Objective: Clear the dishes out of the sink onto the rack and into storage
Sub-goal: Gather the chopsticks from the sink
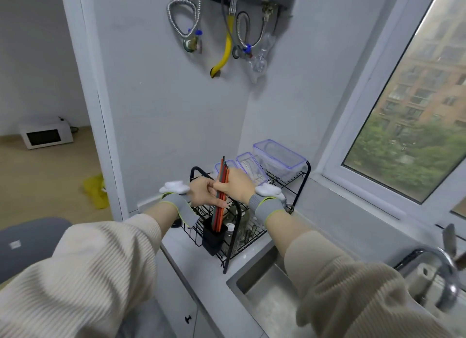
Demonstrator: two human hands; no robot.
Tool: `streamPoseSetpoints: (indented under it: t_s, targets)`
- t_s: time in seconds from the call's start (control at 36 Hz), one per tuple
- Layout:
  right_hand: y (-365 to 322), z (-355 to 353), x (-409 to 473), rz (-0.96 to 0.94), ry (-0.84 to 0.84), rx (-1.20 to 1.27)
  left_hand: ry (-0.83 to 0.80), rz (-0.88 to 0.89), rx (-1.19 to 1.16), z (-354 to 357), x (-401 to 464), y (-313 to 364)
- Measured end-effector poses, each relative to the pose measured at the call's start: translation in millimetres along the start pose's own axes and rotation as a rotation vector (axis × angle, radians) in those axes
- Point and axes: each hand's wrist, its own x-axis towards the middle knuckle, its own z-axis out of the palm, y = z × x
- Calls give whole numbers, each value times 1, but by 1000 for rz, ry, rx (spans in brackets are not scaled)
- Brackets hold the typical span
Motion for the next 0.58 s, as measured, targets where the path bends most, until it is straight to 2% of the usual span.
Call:
streamPoseSetpoints:
  t_s: [0.17,0.42,0.58]
  targets:
    - [1,12,-1,-7,-15,-33,-26,-23,115,-1,-1,-8]
    - [5,18,0,44,-82,-137,-112,-77,132,2,-1,-10]
    - [3,13,4,45,-53,-156,-79,-46,191,0,2,0]
